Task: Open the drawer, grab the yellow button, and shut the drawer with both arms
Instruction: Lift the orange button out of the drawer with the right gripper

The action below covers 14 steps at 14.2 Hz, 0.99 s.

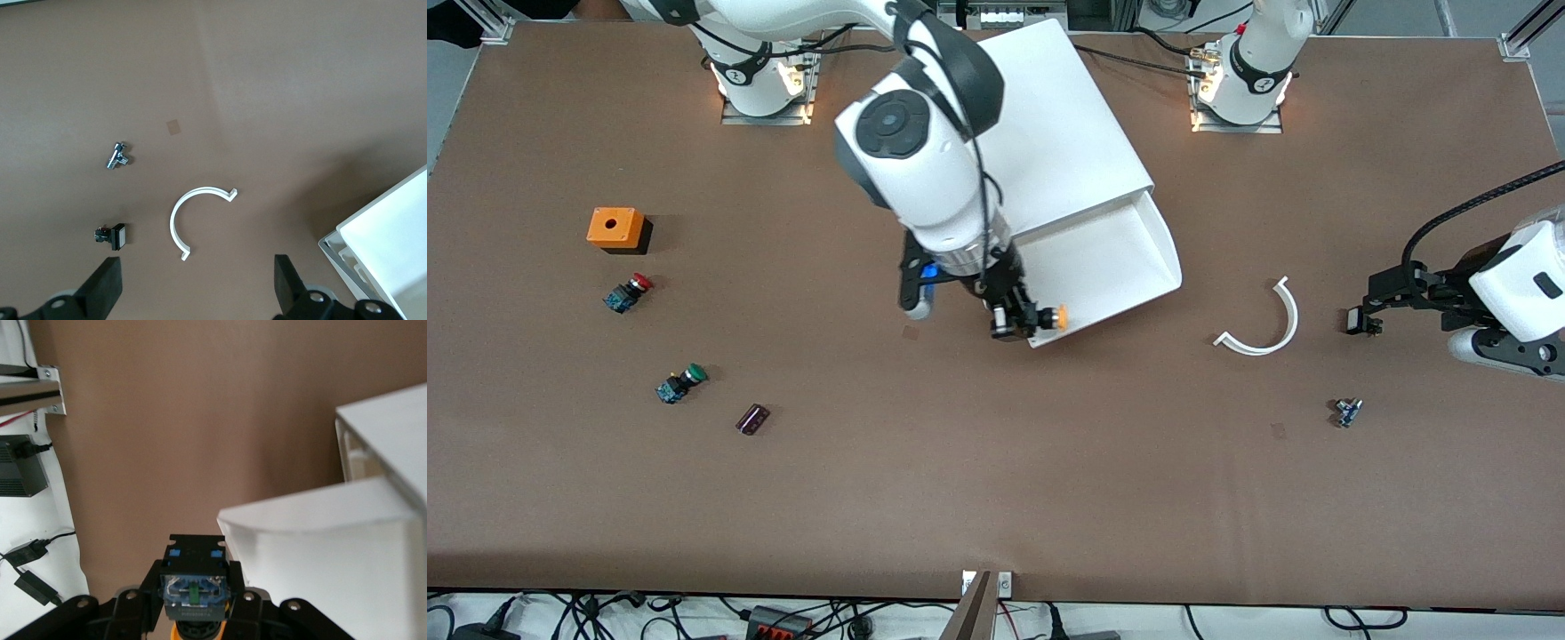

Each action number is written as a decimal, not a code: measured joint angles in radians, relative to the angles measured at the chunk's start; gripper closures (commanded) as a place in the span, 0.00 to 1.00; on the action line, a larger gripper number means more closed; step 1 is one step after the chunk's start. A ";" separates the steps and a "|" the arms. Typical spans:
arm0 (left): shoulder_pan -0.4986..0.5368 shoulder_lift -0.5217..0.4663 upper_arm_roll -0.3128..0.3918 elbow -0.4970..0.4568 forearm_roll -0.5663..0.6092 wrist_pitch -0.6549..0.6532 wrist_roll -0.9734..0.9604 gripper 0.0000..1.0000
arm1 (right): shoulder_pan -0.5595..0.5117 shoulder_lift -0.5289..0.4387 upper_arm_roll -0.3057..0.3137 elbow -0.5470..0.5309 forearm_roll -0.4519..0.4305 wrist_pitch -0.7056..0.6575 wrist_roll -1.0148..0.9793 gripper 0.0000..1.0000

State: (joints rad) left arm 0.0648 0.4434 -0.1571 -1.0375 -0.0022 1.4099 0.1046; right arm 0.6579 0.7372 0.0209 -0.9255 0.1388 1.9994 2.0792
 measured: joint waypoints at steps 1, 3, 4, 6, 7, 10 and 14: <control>-0.001 0.000 0.000 0.000 0.000 0.000 0.000 0.00 | -0.024 -0.017 0.000 0.000 0.000 -0.044 -0.083 0.85; -0.001 0.000 -0.001 0.000 0.000 0.000 0.000 0.00 | -0.066 -0.043 0.000 -0.003 0.001 -0.115 -0.239 0.85; -0.001 0.000 -0.001 0.000 0.000 0.000 0.000 0.00 | -0.084 -0.053 0.000 -0.007 0.001 -0.143 -0.308 0.85; -0.001 0.000 -0.001 0.000 0.000 0.000 0.000 0.00 | -0.113 -0.070 0.000 -0.029 0.001 -0.200 -0.464 0.85; -0.001 0.000 -0.001 0.000 0.000 0.000 0.000 0.00 | -0.128 -0.083 0.000 -0.058 0.001 -0.219 -0.554 0.85; -0.001 0.000 -0.001 0.000 0.000 0.000 0.000 0.00 | -0.198 -0.157 -0.001 -0.210 0.040 -0.235 -0.837 0.85; -0.001 0.000 -0.001 0.000 0.000 0.000 0.000 0.00 | -0.308 -0.259 -0.006 -0.429 0.052 -0.243 -1.199 0.85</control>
State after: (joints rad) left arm 0.0638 0.4433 -0.1580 -1.0375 -0.0022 1.4099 0.1046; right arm 0.3499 0.4785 0.0150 -1.3548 0.1906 1.7561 0.8801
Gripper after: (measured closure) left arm 0.000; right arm 0.586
